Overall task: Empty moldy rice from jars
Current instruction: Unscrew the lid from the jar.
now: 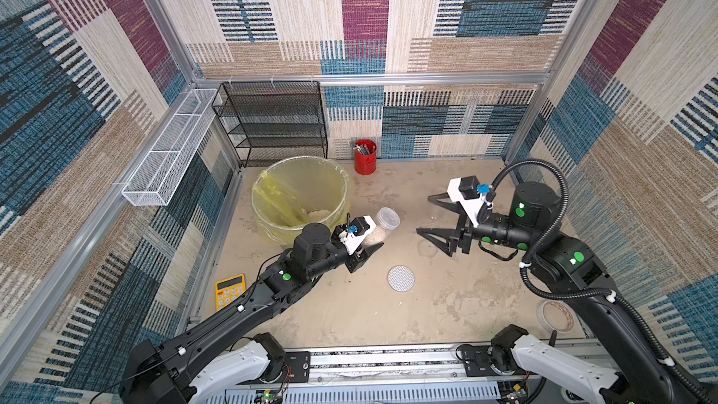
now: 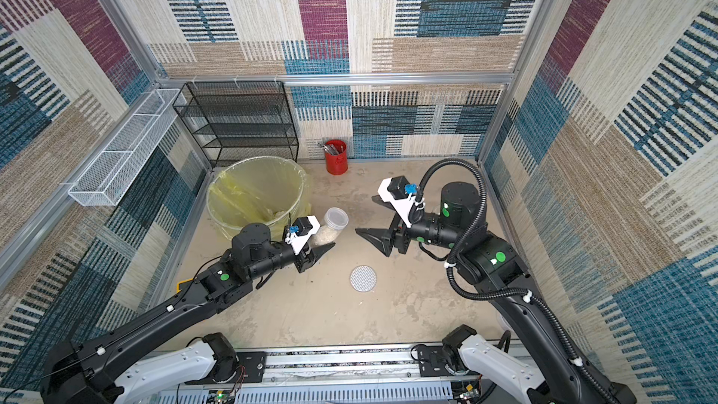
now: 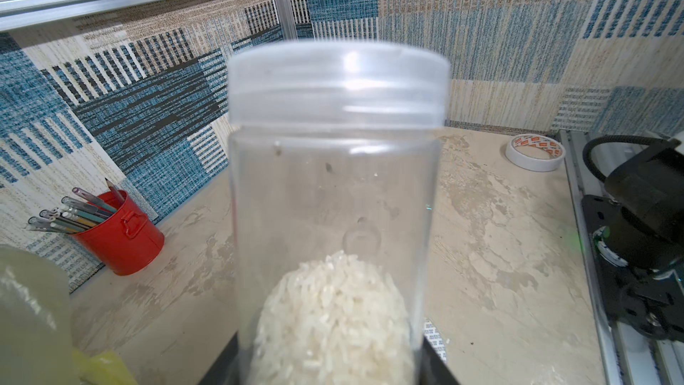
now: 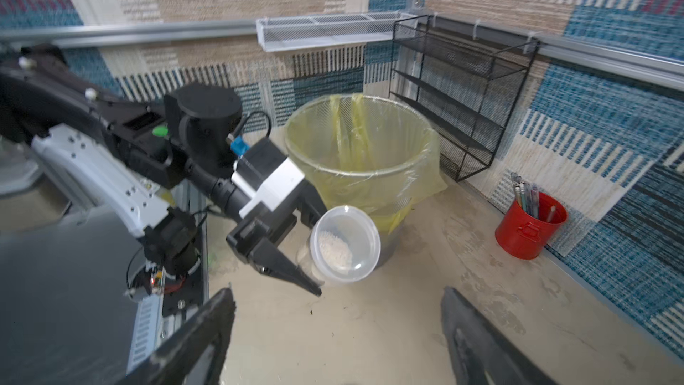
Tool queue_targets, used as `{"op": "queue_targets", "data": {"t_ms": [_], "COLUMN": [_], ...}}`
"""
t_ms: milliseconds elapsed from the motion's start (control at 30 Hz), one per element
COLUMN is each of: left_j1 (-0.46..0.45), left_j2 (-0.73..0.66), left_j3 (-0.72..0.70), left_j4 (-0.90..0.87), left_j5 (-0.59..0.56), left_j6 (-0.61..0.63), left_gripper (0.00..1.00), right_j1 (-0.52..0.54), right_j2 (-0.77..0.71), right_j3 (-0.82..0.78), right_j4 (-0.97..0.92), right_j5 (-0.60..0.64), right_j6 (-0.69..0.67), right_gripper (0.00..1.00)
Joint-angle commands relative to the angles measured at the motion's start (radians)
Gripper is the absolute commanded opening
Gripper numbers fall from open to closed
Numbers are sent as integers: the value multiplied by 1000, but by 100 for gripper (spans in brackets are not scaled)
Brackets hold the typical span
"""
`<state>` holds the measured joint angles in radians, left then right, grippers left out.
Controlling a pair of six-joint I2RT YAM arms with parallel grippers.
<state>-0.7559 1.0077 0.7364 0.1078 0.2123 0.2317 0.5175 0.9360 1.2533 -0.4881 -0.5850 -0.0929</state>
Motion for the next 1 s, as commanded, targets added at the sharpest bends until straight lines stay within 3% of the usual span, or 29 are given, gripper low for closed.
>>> {"op": "queue_targets", "data": {"t_ms": [0, 67, 167, 300, 400, 700, 967], "left_j1": [-1, 0, 0, 0, -1, 0, 0], "left_j2": [-4, 3, 9, 20, 25, 28, 48], "left_j3": [1, 11, 8, 11, 15, 6, 15], "left_j4": [71, 61, 68, 69, 74, 76, 78], "left_j5": [-8, -18, -22, -28, -24, -26, -28], "left_j6": [11, 22, 31, 47, 48, 50, 55], "left_gripper": [1, 1, 0, 1, 0, 0, 0], "right_j1": [1, 1, 1, 1, 1, 1, 9], "right_j2": [158, 248, 279, 398, 456, 540, 673], "right_j3": [197, 258, 255, 431, 515, 560, 726], "right_j4": [-203, -316, -364, -539, -564, -642, -769], "right_j5": [35, -54, -80, -59, -75, -71, -80], "right_j6": [480, 585, 712, 711, 730, 689, 619], "right_gripper": [77, 70, 71, 74, 73, 76, 75]}}
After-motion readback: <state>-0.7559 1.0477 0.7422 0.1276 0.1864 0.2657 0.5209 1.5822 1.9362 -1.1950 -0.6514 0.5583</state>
